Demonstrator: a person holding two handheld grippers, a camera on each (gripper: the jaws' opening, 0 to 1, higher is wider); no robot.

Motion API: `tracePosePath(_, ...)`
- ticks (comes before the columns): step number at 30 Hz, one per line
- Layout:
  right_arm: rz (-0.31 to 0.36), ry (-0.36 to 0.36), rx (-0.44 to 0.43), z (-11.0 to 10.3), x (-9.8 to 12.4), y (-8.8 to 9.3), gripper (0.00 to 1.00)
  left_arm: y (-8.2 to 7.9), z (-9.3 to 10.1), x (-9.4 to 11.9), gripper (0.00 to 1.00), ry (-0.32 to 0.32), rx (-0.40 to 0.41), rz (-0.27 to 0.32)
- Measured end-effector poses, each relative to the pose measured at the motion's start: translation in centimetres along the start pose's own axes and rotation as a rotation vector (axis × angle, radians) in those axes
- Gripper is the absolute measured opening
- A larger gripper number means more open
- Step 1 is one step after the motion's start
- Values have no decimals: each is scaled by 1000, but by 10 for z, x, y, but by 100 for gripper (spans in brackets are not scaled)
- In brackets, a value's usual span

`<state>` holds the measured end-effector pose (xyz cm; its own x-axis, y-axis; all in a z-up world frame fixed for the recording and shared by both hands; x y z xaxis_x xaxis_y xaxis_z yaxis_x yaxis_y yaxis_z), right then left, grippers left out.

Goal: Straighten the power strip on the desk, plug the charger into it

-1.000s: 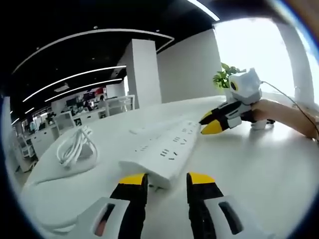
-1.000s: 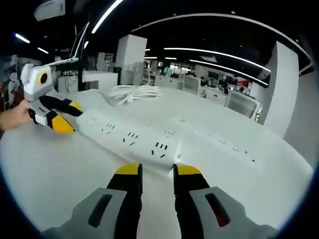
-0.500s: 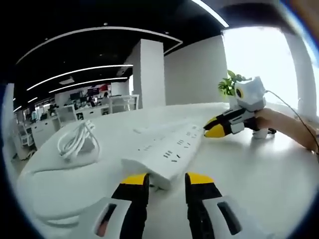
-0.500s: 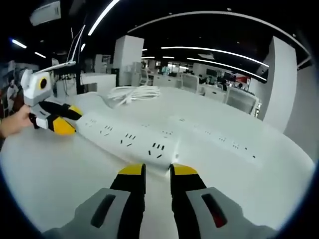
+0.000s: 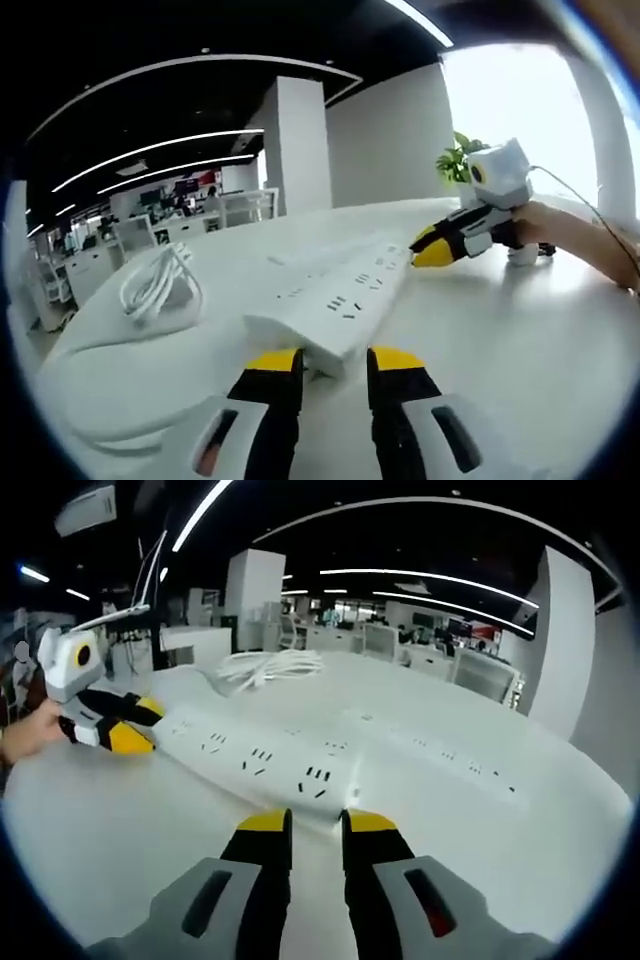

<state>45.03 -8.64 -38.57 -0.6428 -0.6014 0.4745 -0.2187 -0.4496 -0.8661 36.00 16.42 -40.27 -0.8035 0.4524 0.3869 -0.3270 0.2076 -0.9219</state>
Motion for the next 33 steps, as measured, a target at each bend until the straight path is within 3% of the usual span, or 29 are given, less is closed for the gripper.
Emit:
tracePosePath(14, 14, -16, -61, -2, 0, -1, 19, 1, -3, 5, 24, -6, 37, -2)
tracePosePath(33, 18, -3, -63, -18, 3, 1, 18, 3, -4, 15, 24, 2, 53, -35)
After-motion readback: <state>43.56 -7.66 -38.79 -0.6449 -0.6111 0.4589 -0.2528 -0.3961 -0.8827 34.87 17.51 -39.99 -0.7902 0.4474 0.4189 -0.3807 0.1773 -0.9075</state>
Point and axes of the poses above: the point that each gripper's makers call its tool centre point, and the gripper's own axes: x roughly backward along the fingers, z roughly to its right, y roughly out of its underside, the point moved 8 cm from there along x, roughly backward along the fingers, and after that the axes turned 3 degrees about -z, right-handed, at the moved point
